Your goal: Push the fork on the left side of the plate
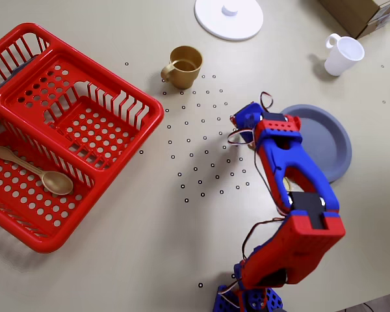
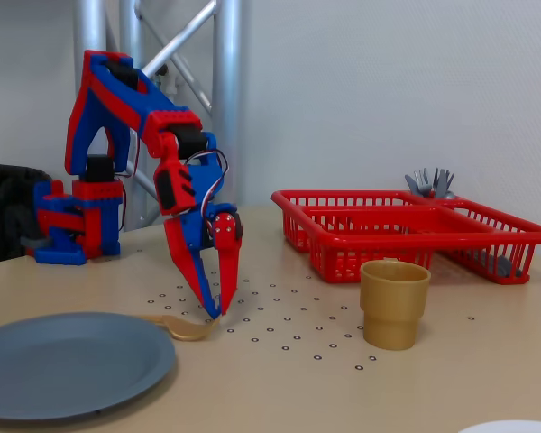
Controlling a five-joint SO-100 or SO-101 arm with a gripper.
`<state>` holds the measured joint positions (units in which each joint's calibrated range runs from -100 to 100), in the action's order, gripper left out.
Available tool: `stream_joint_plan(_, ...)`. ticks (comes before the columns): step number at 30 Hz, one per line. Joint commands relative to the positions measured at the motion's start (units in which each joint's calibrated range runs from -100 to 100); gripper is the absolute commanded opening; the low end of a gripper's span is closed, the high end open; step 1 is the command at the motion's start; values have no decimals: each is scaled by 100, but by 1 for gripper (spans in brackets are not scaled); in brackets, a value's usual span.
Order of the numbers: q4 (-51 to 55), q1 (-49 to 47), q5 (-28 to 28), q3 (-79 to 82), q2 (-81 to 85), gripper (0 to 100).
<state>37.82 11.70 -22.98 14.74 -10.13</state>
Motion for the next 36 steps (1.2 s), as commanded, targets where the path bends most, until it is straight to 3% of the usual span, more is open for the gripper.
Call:
stream_joint_plan(1, -3, 165, -49, -603, 125, 0)
stream_joint_plan(15, -3, 453, -93, -1111, -86, 0)
stream_joint_plan(36, 125, -316, 254, -585, 430, 0)
